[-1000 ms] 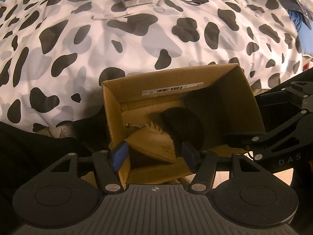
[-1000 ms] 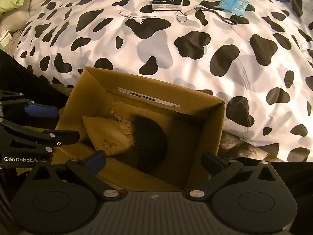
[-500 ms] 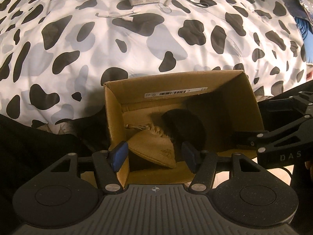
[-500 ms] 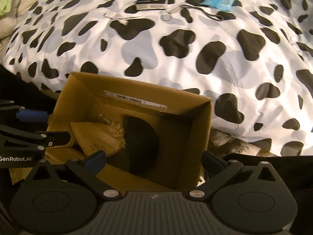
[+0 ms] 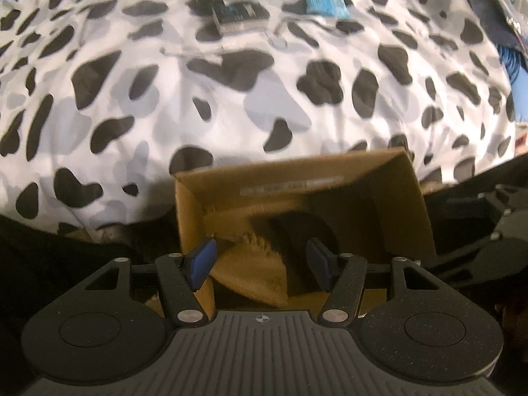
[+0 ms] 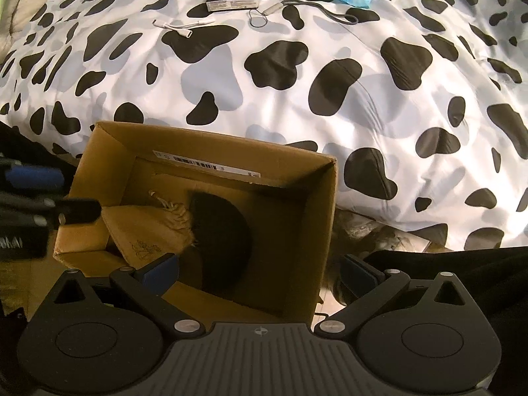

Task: Organize soft objects
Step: 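Withdraw both open tools from the box back toward the bed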

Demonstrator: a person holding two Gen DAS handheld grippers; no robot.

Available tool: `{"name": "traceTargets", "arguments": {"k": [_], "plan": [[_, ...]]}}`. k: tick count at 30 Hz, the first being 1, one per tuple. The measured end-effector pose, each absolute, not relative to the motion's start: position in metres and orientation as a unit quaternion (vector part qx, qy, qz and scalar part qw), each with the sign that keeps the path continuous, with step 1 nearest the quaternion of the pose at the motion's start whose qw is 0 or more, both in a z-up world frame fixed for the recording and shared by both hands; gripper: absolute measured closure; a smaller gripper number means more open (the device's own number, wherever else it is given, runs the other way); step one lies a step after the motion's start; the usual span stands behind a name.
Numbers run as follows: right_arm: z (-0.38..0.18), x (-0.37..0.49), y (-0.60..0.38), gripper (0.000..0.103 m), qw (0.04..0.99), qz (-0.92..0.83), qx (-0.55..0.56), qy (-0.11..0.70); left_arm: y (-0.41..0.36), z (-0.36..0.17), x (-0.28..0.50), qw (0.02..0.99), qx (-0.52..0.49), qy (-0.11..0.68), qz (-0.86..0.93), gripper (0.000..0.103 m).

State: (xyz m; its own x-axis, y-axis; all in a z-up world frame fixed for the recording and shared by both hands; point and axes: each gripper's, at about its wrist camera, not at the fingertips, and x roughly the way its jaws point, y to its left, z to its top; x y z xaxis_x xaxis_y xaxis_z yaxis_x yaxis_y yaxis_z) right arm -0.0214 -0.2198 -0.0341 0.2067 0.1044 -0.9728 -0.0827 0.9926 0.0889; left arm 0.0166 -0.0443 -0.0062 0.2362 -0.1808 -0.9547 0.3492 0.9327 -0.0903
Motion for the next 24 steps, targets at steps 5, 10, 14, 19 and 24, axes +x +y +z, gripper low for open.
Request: {"name": "traceTargets", "arguments": {"k": [5,10,14,19,24], "plan": [[-0.029,-0.021,-0.219,0.000,0.782,0.067,0.010,0.619,-0.032,-0.006,0.011,0.800,0.044,0.571,-0.176,0.044],[-0.021,-0.016,-0.228,0.000,0.791,0.054,0.048,0.607,-0.023,-0.007,0.015,0.812,0.030,0.554,-0.181,0.044],[-0.018,-0.010,-0.228,0.000,0.793,0.044,0.061,0.605,-0.018,-0.005,0.031,0.821,0.024,0.543,-0.178,0.044],[-0.020,-0.002,-0.229,0.000,0.793,0.031,0.047,0.606,-0.024,-0.006,0.058,0.827,0.032,0.532,-0.179,0.044],[-0.016,0.012,-0.242,0.000,0.804,0.025,0.060,0.592,-0.028,-0.005,0.075,0.833,0.039,0.519,-0.188,0.044]]}}
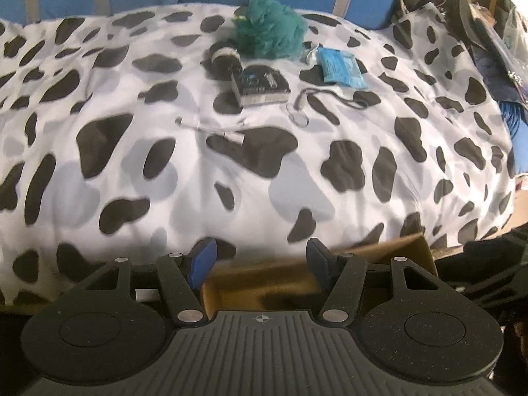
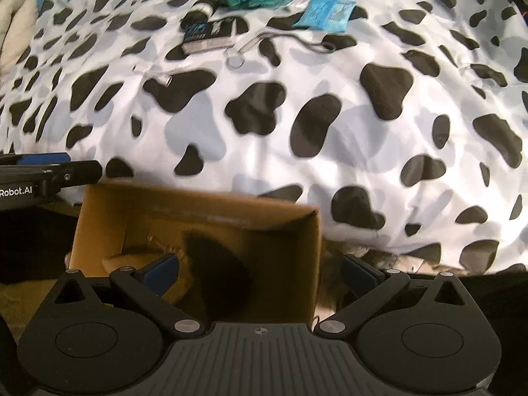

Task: Organize soft objects
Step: 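Withdraw both open tools from the box back toward the bed, then lower the left tool onto the white cable adapter and close on it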

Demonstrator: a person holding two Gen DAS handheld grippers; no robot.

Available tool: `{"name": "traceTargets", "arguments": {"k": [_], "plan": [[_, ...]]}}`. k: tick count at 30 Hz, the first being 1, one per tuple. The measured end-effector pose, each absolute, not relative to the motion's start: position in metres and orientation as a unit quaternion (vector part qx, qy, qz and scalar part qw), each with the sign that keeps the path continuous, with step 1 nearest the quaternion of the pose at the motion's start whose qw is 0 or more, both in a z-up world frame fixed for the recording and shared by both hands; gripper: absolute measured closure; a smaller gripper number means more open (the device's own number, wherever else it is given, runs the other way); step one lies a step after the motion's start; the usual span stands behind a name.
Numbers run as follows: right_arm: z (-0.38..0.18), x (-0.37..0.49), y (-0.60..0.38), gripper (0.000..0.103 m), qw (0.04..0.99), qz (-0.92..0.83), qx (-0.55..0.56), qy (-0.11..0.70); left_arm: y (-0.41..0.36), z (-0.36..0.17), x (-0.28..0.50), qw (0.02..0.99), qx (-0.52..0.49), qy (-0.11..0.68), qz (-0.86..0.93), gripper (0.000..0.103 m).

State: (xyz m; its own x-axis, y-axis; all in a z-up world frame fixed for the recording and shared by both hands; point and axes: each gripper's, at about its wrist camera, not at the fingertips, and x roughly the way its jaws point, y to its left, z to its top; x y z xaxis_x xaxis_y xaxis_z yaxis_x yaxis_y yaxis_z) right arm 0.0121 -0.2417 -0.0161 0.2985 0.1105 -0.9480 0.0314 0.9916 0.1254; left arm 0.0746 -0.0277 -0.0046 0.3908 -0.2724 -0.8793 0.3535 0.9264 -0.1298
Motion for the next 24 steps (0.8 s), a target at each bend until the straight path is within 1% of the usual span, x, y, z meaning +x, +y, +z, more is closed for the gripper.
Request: {"name": "traceTargets", "arguments": {"k": [11,15,21,24], "plan": [[-0.010,0.055,-0.270,0.000,0.836,0.018,0.055,0.546,-0.029,-0.013,0.106,0.842,0.089,0.488,-0.213,0.044],[-0.008,0.069,-0.279,0.000,0.847,0.024,0.047,0.529,-0.028,-0.013,0.117,0.853,0.112,0.459,-0.220,0.044],[-0.009,0.084,-0.293,0.000,0.857,0.020,0.045,0.514,-0.025,-0.019,0.137,0.859,0.186,0.422,-0.221,0.044],[-0.010,0.090,-0.298,0.000,0.858,0.005,0.042,0.512,-0.024,-0.021,0.149,0.855,0.202,0.416,-0.234,0.044]]}}
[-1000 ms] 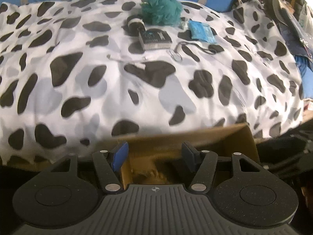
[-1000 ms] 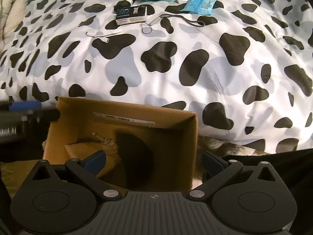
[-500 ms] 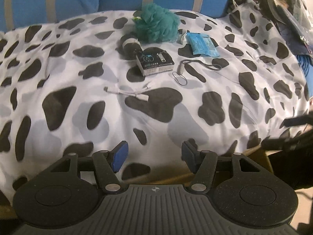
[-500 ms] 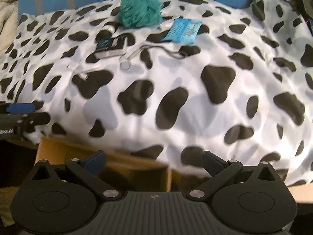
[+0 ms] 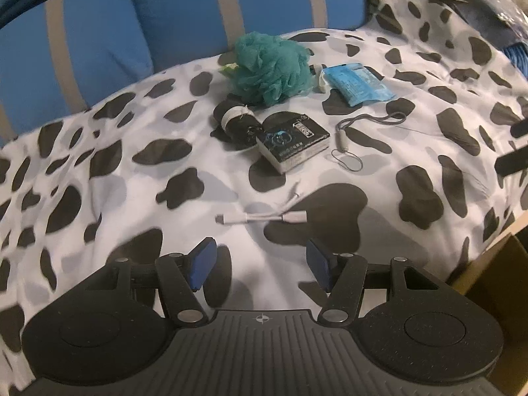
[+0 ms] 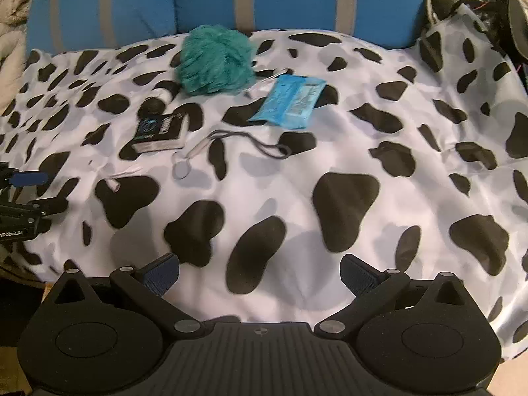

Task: Organize soft objects
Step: 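Lower the left tool onto the white cable adapter and close on it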

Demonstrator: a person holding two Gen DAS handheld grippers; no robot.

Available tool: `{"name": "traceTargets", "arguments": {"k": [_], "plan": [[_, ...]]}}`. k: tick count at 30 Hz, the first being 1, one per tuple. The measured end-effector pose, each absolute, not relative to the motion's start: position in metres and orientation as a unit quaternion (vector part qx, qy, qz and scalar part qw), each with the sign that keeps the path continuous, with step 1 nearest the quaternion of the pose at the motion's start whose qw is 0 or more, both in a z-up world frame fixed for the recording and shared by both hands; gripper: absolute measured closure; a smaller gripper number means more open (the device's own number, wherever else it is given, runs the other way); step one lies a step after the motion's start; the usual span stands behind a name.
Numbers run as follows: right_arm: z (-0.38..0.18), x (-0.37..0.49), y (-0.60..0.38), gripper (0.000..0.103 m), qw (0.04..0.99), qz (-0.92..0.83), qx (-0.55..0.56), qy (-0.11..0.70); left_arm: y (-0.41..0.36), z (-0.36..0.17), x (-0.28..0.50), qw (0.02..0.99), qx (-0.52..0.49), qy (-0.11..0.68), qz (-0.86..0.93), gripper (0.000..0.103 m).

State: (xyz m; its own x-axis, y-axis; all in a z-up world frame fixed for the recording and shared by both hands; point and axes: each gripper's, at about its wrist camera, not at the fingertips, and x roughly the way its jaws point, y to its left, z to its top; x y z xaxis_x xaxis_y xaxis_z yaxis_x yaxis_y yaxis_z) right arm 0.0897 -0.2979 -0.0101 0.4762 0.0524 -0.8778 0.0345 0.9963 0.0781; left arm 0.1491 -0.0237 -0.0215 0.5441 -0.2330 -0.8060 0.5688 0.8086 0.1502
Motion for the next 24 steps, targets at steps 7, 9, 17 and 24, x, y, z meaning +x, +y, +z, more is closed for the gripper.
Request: {"name": "traceTargets", "arguments": {"k": [7,9,17,24], "plan": [[-0.016,0.103,-0.306,0.000,0.859,-0.011,0.030,0.511,-0.033,-0.039,0.175,0.838,0.303,0.381,-0.245,0.044],[-0.018,0.108,-0.309,0.000,0.858,-0.014,0.031,0.513,-0.035,-0.048,0.184,0.828,0.324,0.381,-0.254,0.044],[-0.017,0.129,-0.315,0.000,0.859,-0.022,0.037,0.511,-0.041,-0.066,0.198,0.793,0.372,0.370,-0.308,0.050],[-0.023,0.141,-0.322,0.000,0.854,-0.028,0.040,0.518,-0.060,-0.080,0.188,0.748,0.452,0.331,-0.355,0.079]]}}
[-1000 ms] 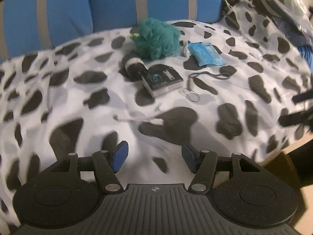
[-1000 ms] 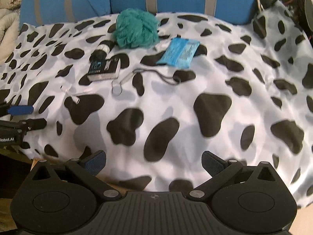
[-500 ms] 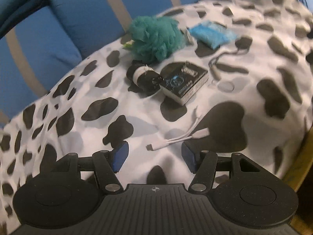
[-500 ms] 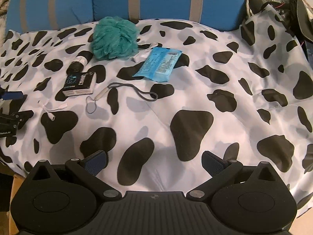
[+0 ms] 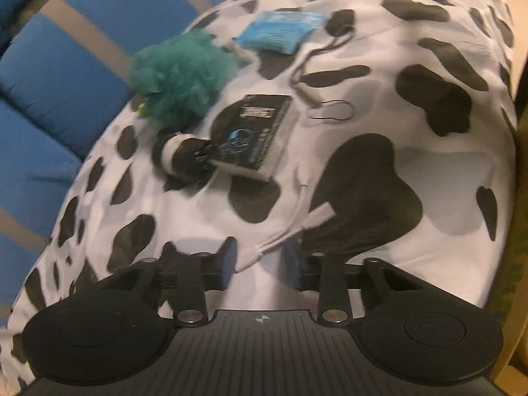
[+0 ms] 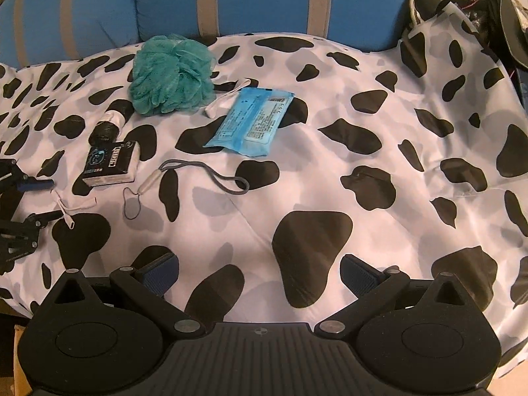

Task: Organize soft objects
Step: 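Lower the left tool onto the white cable adapter and close on it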

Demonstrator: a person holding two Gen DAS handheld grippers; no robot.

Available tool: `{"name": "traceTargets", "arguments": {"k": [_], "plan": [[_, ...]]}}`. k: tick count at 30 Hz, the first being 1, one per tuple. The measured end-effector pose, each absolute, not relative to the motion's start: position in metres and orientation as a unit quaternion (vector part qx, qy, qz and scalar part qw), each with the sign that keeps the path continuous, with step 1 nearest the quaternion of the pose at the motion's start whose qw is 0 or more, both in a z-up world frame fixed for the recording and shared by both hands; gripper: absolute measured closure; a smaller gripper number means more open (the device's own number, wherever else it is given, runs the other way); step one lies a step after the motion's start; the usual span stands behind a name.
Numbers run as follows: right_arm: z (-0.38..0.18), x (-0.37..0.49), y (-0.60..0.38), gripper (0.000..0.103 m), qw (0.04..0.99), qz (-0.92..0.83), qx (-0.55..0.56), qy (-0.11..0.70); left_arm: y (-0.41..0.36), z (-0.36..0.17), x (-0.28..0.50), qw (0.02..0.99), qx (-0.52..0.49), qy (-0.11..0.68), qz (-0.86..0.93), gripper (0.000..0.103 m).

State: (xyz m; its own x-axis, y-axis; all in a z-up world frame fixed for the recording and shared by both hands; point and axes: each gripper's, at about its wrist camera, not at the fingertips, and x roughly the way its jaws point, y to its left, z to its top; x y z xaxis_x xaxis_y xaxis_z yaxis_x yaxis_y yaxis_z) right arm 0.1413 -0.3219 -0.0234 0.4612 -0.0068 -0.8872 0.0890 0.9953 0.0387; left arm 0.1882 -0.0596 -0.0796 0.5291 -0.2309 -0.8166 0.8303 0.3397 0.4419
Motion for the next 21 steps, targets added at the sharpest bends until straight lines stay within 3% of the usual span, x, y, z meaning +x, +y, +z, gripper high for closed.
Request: {"name": "traceTargets", "arguments": {"k": [12,19,21], "plan": [[-0.026,0.150,-0.320,0.000,0.851,-0.026,0.039,0.524,-0.058,-0.084,0.203,0.752,0.420,0.317,-0.397,0.078],[-0.030,0.150,-0.313,0.000,0.847,-0.021,0.026,0.530,-0.054,-0.081,0.223,0.763,0.353,0.359,-0.406,0.078],[-0.030,0.151,-0.314,0.000,0.847,-0.023,0.029,0.530,-0.057,-0.079,0.224,0.758,0.353,0.368,-0.406,0.084]]}}
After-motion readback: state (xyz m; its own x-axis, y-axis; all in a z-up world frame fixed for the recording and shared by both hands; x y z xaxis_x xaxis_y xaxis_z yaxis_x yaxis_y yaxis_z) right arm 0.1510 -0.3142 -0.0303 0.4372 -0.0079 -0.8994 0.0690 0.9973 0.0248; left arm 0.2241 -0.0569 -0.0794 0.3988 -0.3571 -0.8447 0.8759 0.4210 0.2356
